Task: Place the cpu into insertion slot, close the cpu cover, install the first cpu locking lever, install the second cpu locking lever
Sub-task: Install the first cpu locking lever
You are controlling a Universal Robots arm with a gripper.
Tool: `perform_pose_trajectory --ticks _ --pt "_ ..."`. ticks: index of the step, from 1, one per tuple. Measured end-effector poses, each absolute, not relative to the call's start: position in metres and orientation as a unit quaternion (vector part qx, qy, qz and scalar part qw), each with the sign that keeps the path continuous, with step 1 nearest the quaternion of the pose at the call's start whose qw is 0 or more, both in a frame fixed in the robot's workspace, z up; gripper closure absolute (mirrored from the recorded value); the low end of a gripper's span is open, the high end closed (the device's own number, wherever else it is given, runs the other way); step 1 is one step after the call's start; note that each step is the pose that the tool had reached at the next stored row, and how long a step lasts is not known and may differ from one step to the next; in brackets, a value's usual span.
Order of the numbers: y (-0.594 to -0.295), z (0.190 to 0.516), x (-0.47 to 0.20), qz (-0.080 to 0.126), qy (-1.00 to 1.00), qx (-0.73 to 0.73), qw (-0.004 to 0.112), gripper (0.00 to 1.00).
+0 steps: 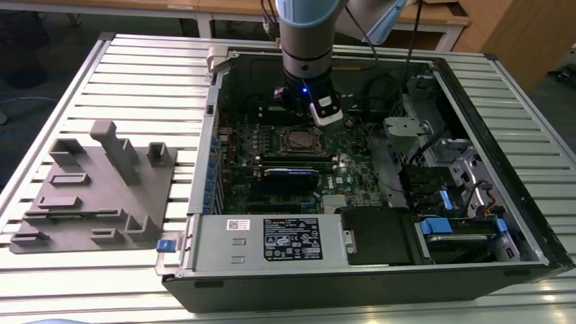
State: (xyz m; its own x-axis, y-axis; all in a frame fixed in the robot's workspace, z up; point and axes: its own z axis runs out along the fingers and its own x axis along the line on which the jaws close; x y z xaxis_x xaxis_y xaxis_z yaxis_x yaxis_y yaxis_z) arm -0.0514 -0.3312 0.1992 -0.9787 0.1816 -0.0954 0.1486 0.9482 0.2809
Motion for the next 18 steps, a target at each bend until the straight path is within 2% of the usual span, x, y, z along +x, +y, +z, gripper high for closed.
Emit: perform_pose_trajectory --ticks 18 --pt "-0.3312 0.1973 -0.0514 0.139 0.985 0.083 0.065 0.89"
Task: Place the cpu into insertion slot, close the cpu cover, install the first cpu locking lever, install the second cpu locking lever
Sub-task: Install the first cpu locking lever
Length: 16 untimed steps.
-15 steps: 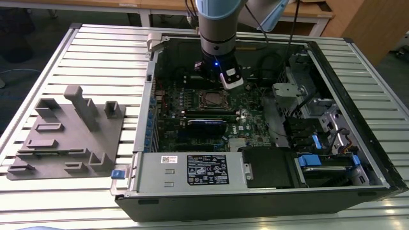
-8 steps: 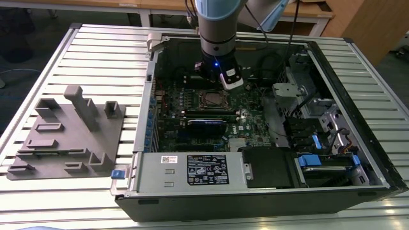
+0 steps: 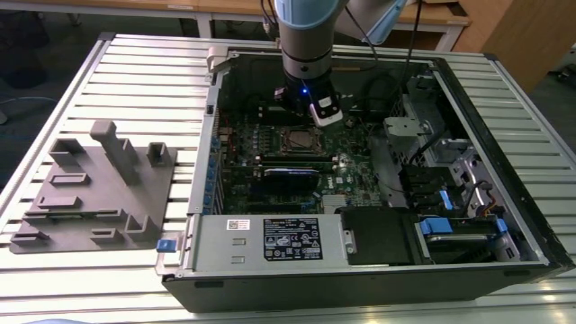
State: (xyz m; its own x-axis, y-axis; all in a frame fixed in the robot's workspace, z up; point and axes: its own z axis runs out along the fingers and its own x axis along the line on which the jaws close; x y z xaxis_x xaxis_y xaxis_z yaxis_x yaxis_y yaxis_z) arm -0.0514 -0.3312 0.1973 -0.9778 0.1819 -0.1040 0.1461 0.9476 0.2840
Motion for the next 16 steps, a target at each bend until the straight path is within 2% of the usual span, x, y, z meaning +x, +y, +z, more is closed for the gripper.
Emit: perform_pose_trajectory --ticks 16 --pt "-0.3324 0.1956 -0.0504 0.138 0.985 0.083 0.068 0.89"
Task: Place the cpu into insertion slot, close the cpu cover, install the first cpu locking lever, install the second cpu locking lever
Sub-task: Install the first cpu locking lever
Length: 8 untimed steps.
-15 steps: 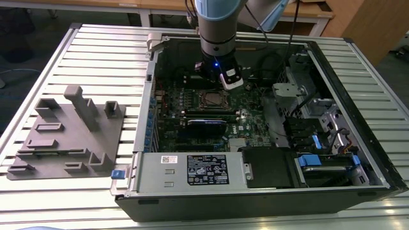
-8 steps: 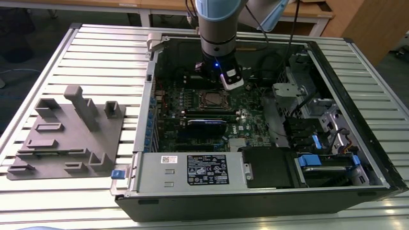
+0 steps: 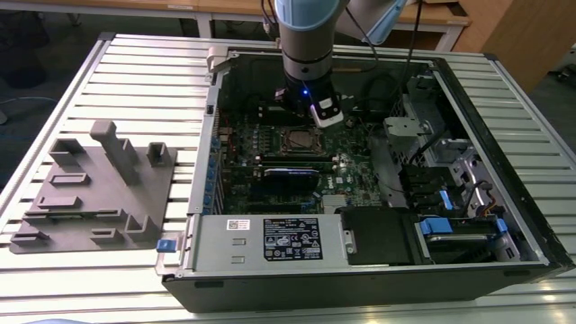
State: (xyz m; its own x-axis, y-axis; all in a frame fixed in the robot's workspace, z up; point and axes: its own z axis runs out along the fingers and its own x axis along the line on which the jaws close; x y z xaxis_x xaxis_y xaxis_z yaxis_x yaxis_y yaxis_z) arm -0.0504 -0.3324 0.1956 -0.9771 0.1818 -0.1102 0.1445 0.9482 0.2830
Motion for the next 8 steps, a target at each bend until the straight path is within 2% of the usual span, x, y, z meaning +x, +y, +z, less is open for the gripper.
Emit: perform_pose_trajectory --ticks 8 --pt "-0.3347 0.1948 -0.0496 0.133 0.985 0.082 0.070 0.89"
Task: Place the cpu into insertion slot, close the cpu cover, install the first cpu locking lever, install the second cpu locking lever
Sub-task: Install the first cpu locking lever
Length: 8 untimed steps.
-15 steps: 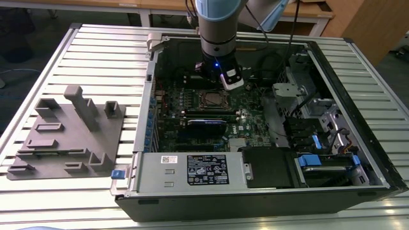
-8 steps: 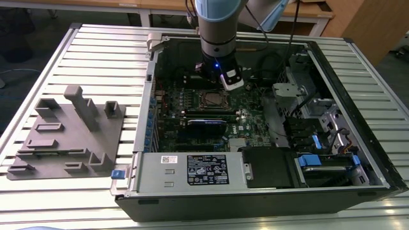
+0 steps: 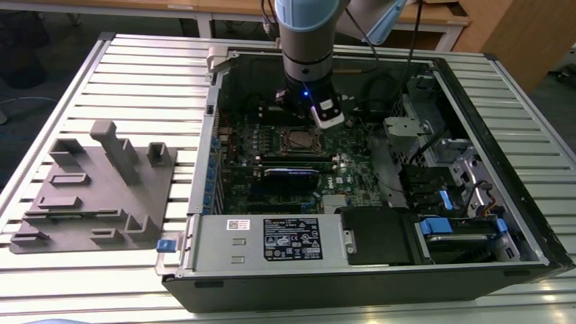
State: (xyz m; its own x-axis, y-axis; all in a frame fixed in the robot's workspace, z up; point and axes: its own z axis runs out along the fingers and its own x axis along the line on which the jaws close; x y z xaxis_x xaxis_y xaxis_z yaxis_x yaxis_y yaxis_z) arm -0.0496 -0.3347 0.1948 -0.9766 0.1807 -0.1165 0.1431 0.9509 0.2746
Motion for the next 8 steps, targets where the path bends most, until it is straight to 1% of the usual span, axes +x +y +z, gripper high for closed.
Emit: perform_pose_trajectory --ticks 8 --pt "-0.3359 0.1935 -0.0494 0.126 0.986 0.081 0.074 0.89"
